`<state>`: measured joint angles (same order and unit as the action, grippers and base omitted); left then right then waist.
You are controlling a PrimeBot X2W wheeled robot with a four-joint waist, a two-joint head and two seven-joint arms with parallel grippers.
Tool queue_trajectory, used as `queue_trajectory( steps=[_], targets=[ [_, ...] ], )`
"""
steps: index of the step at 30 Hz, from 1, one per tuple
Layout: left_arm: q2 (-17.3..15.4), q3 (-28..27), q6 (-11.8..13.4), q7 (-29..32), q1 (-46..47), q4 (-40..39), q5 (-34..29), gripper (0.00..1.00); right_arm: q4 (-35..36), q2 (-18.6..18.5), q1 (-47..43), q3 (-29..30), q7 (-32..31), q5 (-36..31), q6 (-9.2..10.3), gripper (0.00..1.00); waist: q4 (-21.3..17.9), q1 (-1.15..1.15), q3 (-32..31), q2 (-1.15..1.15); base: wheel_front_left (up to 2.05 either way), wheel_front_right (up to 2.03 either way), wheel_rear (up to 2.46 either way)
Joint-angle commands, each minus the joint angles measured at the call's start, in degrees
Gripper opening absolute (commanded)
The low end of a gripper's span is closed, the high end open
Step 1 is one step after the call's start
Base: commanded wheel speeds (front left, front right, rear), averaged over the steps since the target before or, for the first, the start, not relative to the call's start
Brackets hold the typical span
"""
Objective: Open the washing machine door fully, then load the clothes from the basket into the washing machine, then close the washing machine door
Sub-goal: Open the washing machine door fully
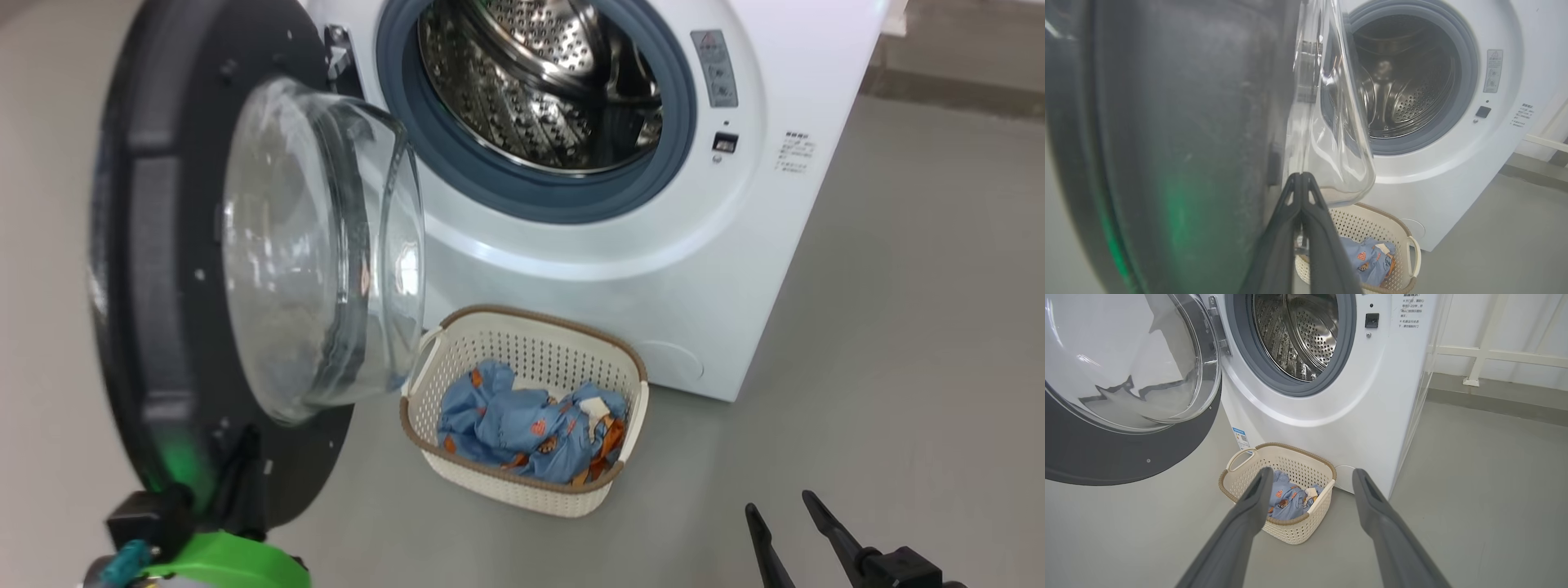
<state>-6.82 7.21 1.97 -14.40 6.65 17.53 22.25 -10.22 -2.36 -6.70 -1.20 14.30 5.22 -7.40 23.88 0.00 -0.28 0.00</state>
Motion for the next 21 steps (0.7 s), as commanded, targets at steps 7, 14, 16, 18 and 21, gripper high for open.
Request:
queue_trajectory(
  steps=[7, 14, 16, 18, 21],
  targets=[
    [-1.96, -9.13, 0.48, -0.6, 3.39, -1.0, 2.82, 0.0, 1.63, -0.52, 3.39, -1.25, 0.7, -2.67, -0.09, 1.0, 0.96, 0.0, 4.06, 0.0, 0.0, 0.0, 0.0],
    [-1.98, -15.92, -0.85, -0.6, 5.78, 1.16, 3.76, 0.0, 1.88, -0.54, 4.53, -1.29, 0.7, -5.23, -0.09, 1.0, 1.46, 0.0, 7.4, 0.0, 0.0, 0.0, 0.0],
    [-2.01, -17.8, -1.29, -0.6, 6.65, 1.98, 3.77, 0.0, 1.95, -0.82, 4.92, -1.34, 0.7, -5.83, -0.09, 1.0, 1.58, 0.0, 8.51, 0.0, 0.0, 0.0, 0.0],
    [-2.07, -19.65, -1.7, -0.6, 7.61, 2.79, 3.64, 0.0, 2.04, -1.28, 5.22, -1.43, 0.7, -6.28, -0.09, 1.0, 1.69, 0.0, 9.63, 0.0, 0.0, 0.0, 0.0],
    [-2.56, -22.6, -2.61, -0.6, 9.27, 4.18, 3.64, 0.0, 2.27, -2.2, 5.52, -1.44, 0.7, -6.81, -0.09, 1.0, 1.91, 0.0, 11.38, 0.0, 0.0, 0.0, 0.0]
  ],
)
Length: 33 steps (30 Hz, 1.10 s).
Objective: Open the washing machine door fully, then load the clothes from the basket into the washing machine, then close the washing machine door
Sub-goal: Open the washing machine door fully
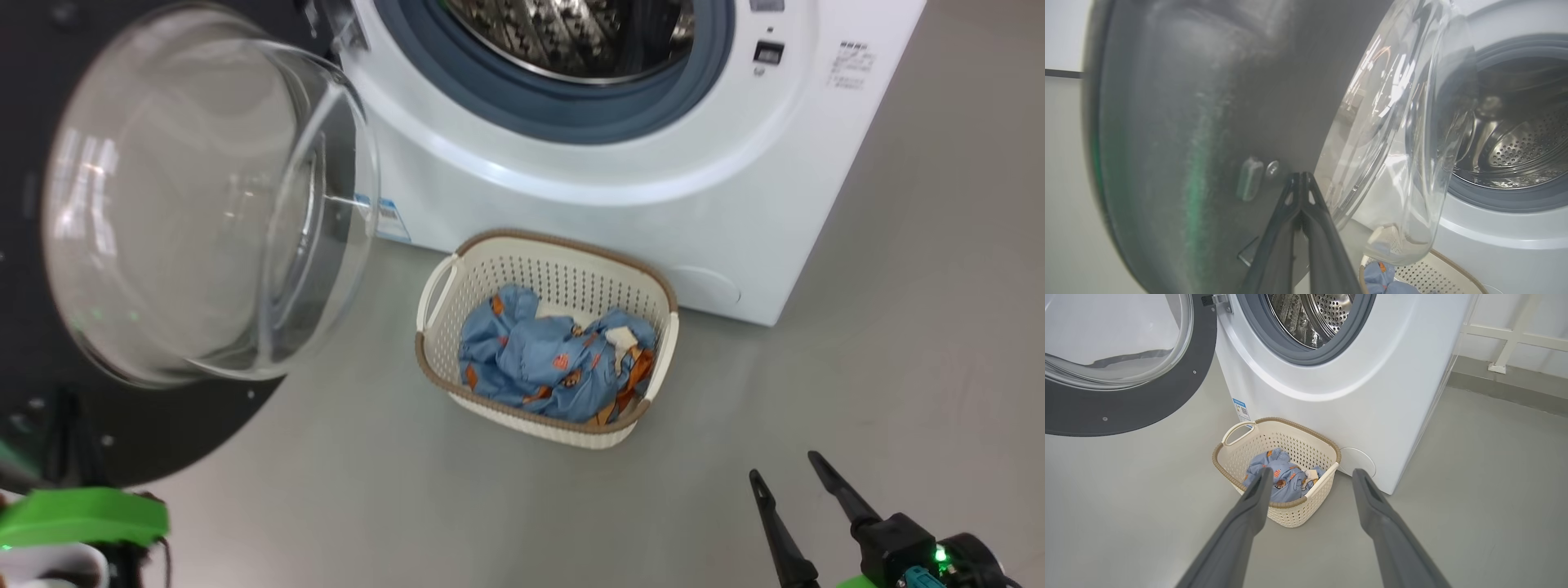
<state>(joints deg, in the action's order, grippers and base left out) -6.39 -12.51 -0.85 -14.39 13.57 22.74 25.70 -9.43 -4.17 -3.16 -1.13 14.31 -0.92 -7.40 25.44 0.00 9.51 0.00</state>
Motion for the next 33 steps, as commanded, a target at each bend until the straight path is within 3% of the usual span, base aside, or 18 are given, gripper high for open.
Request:
queue_trajectory(
  steps=[1, 16, 33],
  targets=[
    [-3.21, -3.73, -0.06, -0.61, 2.95, -0.47, 0.06, 0.0, 1.57, -0.76, 2.04, -1.48, 0.69, -0.82, -0.09, 1.0, 0.45, 0.0, 2.17, 0.0, 0.0, 0.0, 0.0],
    [-7.51, -13.0, -3.8, -0.61, 13.22, 10.0, -3.44, 0.0, 7.33, -5.94, 2.48, -1.27, -3.33, -1.6, -0.09, 1.0, 1.7, 0.0, 9.24, 0.0, 0.0, 0.0, 0.0],
    [-11.54, -19.24, -5.29, -0.61, 20.94, 19.14, -8.62, 0.0, 13.35, -9.51, 1.69, -0.27, -7.48, -1.36, -0.09, 1.0, 2.91, 0.0, 13.31, 0.0, 0.0, 0.0, 0.0]
  ],
)
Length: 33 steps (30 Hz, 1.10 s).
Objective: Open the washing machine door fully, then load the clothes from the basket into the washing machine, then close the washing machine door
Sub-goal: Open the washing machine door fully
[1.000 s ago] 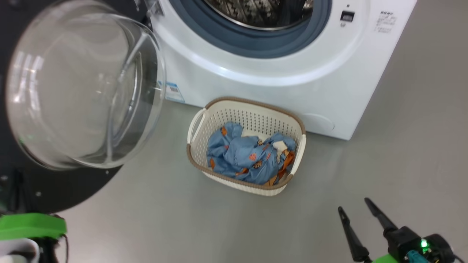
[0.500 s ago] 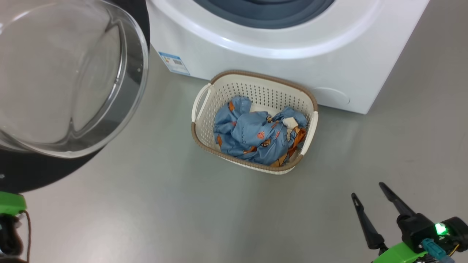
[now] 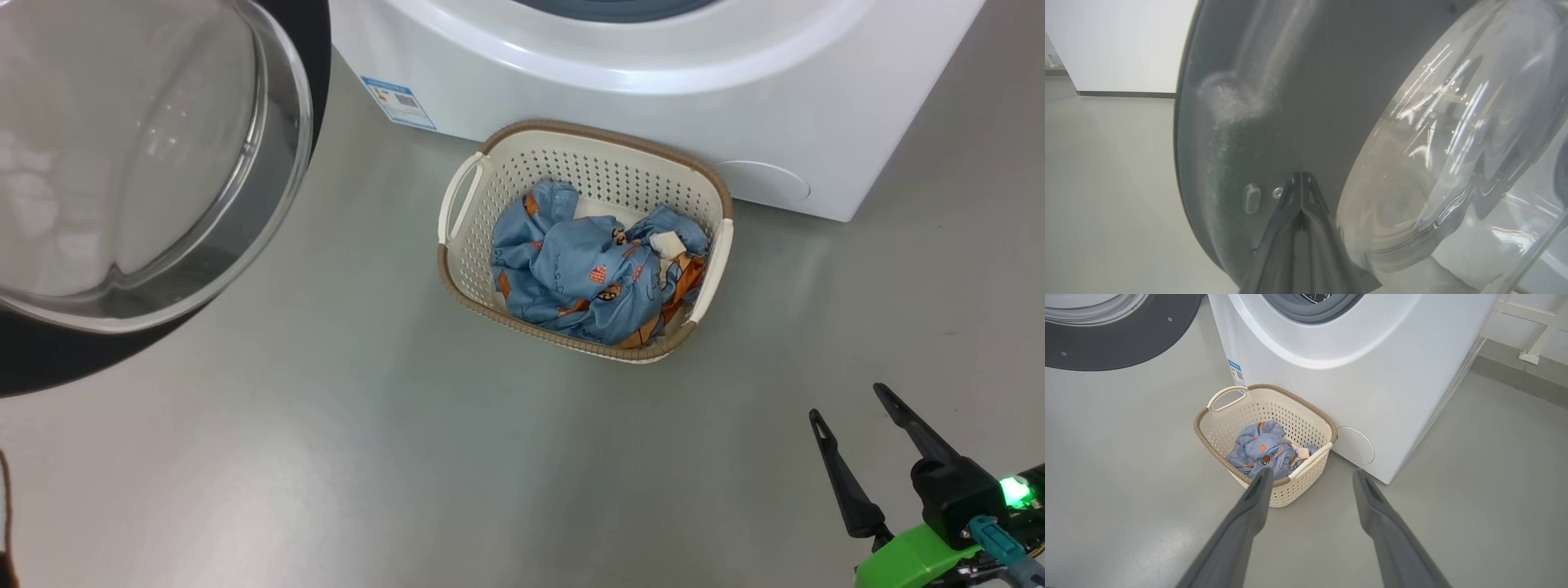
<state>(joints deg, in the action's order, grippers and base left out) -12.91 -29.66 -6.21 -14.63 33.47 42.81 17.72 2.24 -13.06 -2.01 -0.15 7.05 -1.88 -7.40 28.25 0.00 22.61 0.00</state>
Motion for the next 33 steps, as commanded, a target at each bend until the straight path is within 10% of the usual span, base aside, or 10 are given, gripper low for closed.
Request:
queue_trajectory(
  steps=[1, 14, 33],
  targets=[
    [-5.26, -2.42, -0.02, -0.37, 1.35, -0.59, -0.91, 0.0, 1.89, -0.73, 0.54, -1.22, -0.34, -0.39, -0.09, 1.0, 0.11, 0.0, 0.3, 0.0, 0.0, 0.0, 0.0],
    [-5.18, -3.73, -1.16, -0.37, 0.41, 0.79, -2.81, 0.0, -0.55, 1.16, 0.68, -1.63, 1.35, 0.08, -0.09, 1.0, 0.13, 0.0, -3.16, 0.0, 0.0, 0.0, 0.0],
    [4.72, 9.21, -1.27, -0.37, -13.05, -17.45, -5.77, 0.0, -9.24, 6.66, 0.47, 0.79, 6.72, 0.78, -0.09, 1.0, -0.41, 0.0, -16.33, 0.0, 0.0, 0.0, 0.0]
  ],
)
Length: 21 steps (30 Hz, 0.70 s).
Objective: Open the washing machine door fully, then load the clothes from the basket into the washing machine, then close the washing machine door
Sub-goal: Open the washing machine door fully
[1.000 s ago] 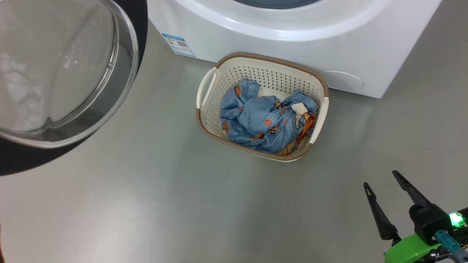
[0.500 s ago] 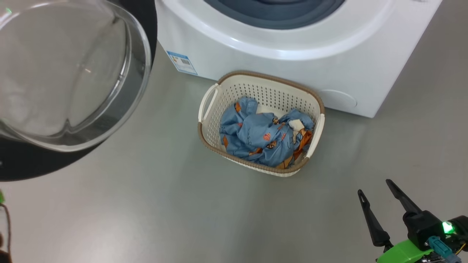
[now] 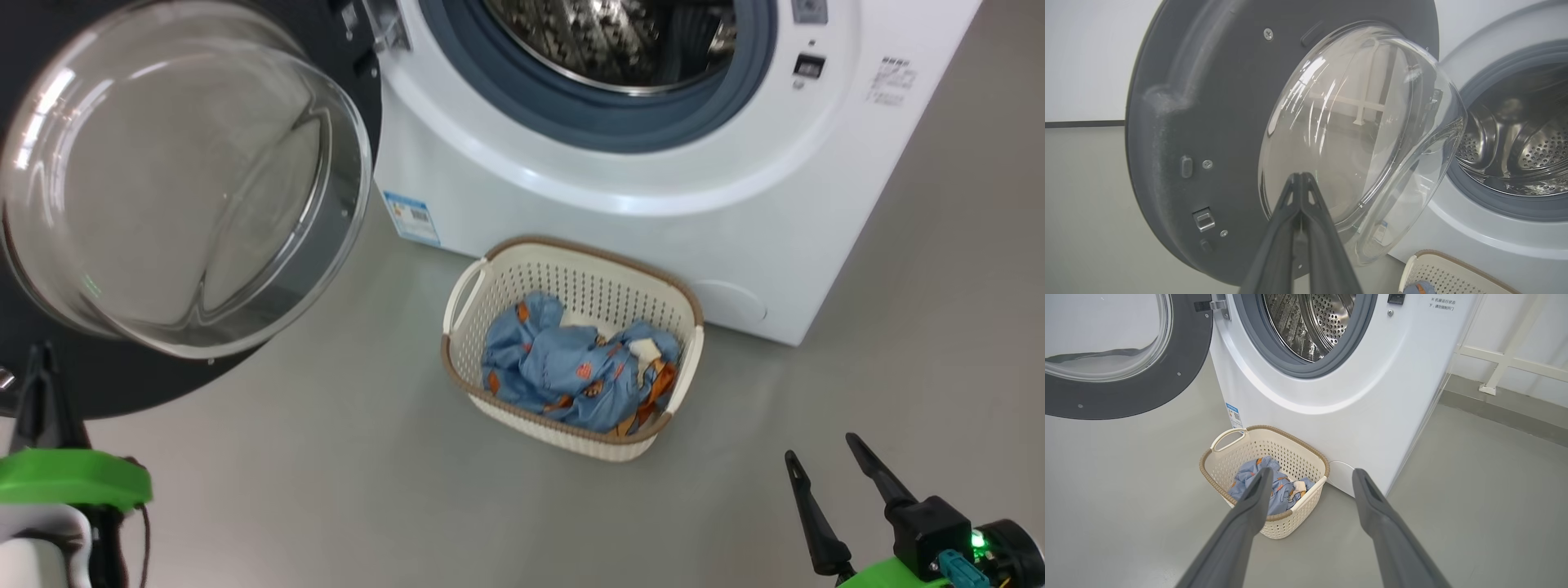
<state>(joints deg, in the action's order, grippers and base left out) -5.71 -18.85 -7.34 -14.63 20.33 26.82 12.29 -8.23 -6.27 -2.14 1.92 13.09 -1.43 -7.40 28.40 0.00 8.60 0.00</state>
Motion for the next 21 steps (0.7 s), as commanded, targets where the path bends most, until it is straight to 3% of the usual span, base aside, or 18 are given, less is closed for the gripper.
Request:
queue_trajectory(
  steps=[1, 9, 21],
  targets=[
    [-2.17, -1.02, -0.14, -0.37, -0.57, -2.38, -0.72, 0.0, 0.89, 0.22, 0.45, -1.13, 0.88, 0.37, -0.09, 1.0, -0.76, 0.0, -3.05, 0.0, 0.0, 0.0, 0.0],
    [-0.37, 4.65, -0.14, -0.37, -4.94, -6.91, -3.44, 0.0, -0.28, 2.34, -1.17, 0.88, 1.77, 0.63, -0.09, 1.0, -3.6, 0.0, -7.31, 0.0, 0.0, 0.0, 0.0],
    [1.51, 9.17, 0.21, 0.97, -13.96, -13.74, -3.79, 0.0, 2.08, 3.35, -1.0, 2.28, 1.9, 2.22, -0.09, 1.0, -13.14, 0.0, -9.99, 0.0, 0.0, 0.0, 0.0]
  ],
)
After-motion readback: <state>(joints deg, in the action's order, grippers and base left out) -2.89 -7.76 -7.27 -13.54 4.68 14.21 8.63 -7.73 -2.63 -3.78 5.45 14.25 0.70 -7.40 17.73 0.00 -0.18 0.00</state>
